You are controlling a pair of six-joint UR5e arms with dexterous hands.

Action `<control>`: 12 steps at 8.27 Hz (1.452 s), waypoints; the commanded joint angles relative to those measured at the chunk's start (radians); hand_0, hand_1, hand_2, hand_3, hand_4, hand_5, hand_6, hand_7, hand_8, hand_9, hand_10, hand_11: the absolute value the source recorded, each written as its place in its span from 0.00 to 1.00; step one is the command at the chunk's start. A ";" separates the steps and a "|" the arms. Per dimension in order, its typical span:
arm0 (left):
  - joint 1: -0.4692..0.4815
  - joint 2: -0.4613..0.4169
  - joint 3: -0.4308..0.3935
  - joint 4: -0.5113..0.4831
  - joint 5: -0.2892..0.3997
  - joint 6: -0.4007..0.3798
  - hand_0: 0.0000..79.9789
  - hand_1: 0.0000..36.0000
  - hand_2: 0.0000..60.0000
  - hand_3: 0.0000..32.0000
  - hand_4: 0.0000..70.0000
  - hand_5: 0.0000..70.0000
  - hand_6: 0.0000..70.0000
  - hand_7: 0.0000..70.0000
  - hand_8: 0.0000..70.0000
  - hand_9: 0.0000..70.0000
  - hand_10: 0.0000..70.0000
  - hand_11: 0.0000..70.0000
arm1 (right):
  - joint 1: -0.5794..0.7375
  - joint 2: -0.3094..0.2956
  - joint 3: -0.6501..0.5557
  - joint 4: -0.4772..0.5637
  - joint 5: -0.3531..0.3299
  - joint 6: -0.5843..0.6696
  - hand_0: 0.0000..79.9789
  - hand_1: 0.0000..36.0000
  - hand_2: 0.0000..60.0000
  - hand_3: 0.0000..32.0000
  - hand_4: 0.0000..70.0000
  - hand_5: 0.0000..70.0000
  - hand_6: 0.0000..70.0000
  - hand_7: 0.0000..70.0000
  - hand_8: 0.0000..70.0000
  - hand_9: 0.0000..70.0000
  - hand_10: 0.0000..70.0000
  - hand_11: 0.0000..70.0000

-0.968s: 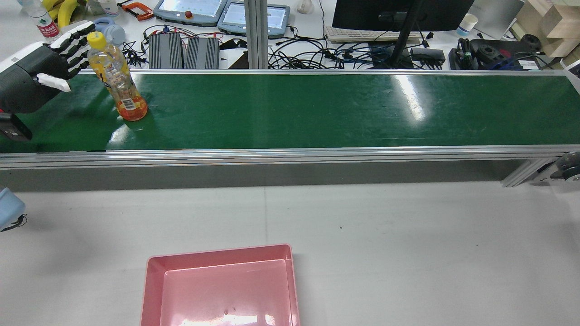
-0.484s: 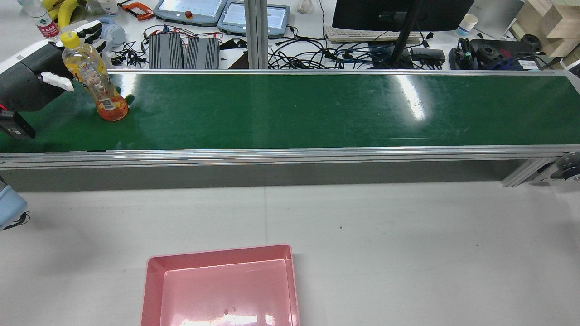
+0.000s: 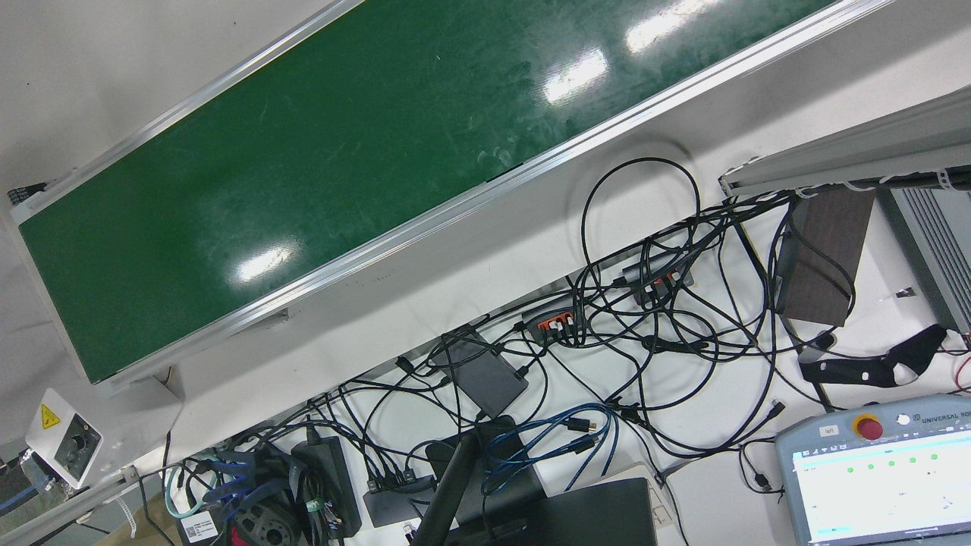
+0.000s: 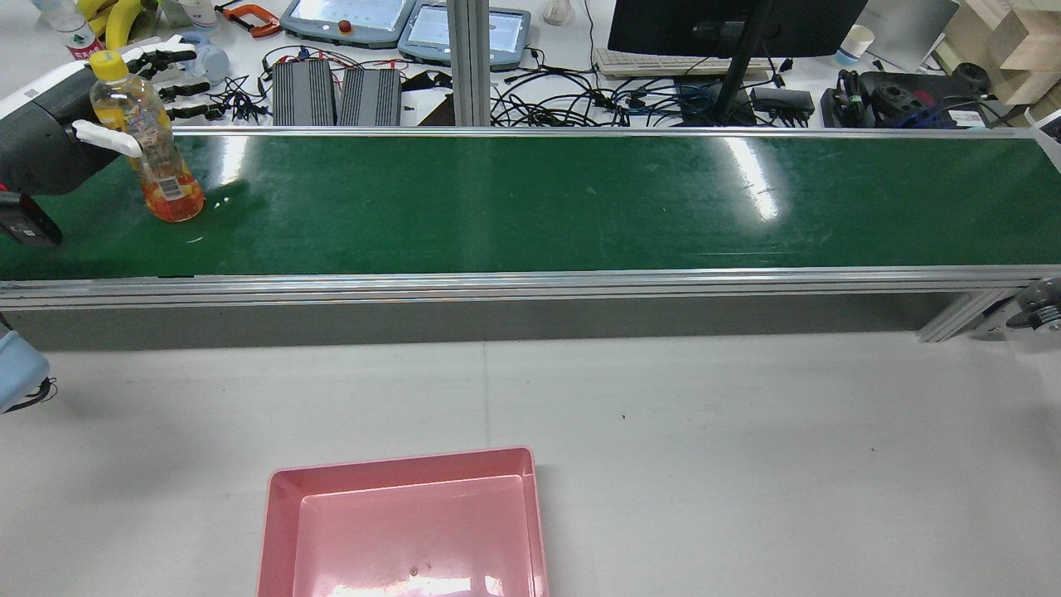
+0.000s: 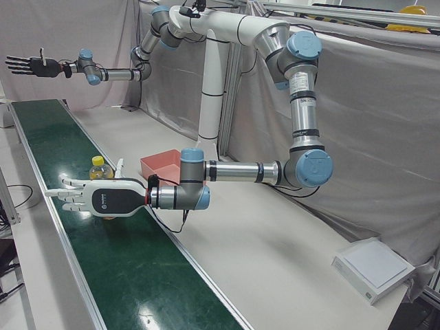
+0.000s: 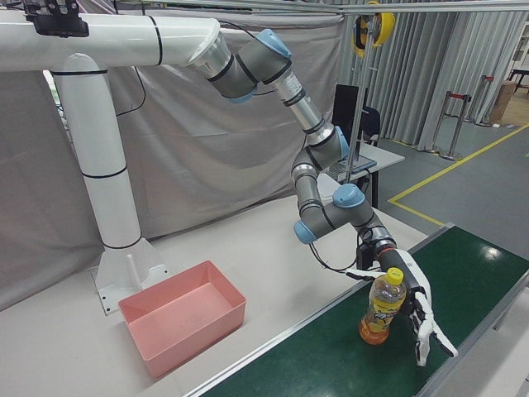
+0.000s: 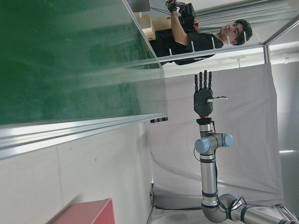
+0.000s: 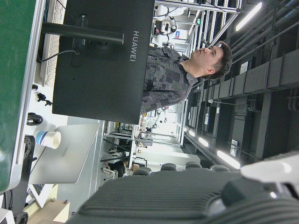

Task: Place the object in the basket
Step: 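Close the left hand around the bottle's upper body, then lift the bottle off the belt and carry it over the pink tray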

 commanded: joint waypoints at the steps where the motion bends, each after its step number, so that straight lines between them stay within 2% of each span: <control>1: -0.043 -0.017 -0.038 0.037 0.001 -0.006 0.61 0.15 0.66 0.00 1.00 1.00 0.94 1.00 1.00 1.00 1.00 1.00 | 0.000 0.000 0.001 0.000 0.000 -0.001 0.00 0.00 0.00 0.00 0.00 0.00 0.00 0.00 0.00 0.00 0.00 0.00; 2: -0.040 -0.019 -0.047 0.040 0.003 -0.003 0.58 0.19 1.00 0.00 1.00 1.00 1.00 1.00 1.00 1.00 1.00 1.00 | 0.000 0.000 0.001 0.000 0.000 0.001 0.00 0.00 0.00 0.00 0.00 0.00 0.00 0.00 0.00 0.00 0.00 0.00; 4: -0.038 -0.014 -0.101 0.075 0.004 -0.003 0.58 0.25 1.00 0.00 1.00 1.00 1.00 1.00 1.00 1.00 1.00 1.00 | 0.000 0.000 0.001 0.000 0.000 -0.001 0.00 0.00 0.00 0.00 0.00 0.00 0.00 0.00 0.00 0.00 0.00 0.00; 7: -0.003 -0.011 -0.158 0.088 0.006 -0.004 0.58 0.26 1.00 0.00 1.00 1.00 1.00 1.00 1.00 1.00 1.00 1.00 | 0.000 0.000 0.001 0.000 0.000 -0.001 0.00 0.00 0.00 0.00 0.00 0.00 0.00 0.00 0.00 0.00 0.00 0.00; 11: 0.245 -0.004 -0.321 0.120 0.006 0.006 0.60 0.31 1.00 0.00 1.00 1.00 1.00 1.00 1.00 1.00 1.00 1.00 | 0.000 0.000 0.001 0.000 -0.002 -0.001 0.00 0.00 0.00 0.00 0.00 0.00 0.00 0.00 0.00 0.00 0.00 0.00; 12: 0.288 -0.002 -0.398 0.181 0.006 0.008 0.61 0.33 1.00 0.00 1.00 1.00 1.00 1.00 1.00 1.00 1.00 1.00 | 0.000 0.000 0.001 0.000 0.000 -0.001 0.00 0.00 0.00 0.00 0.00 0.00 0.00 0.00 0.00 0.00 0.00 0.00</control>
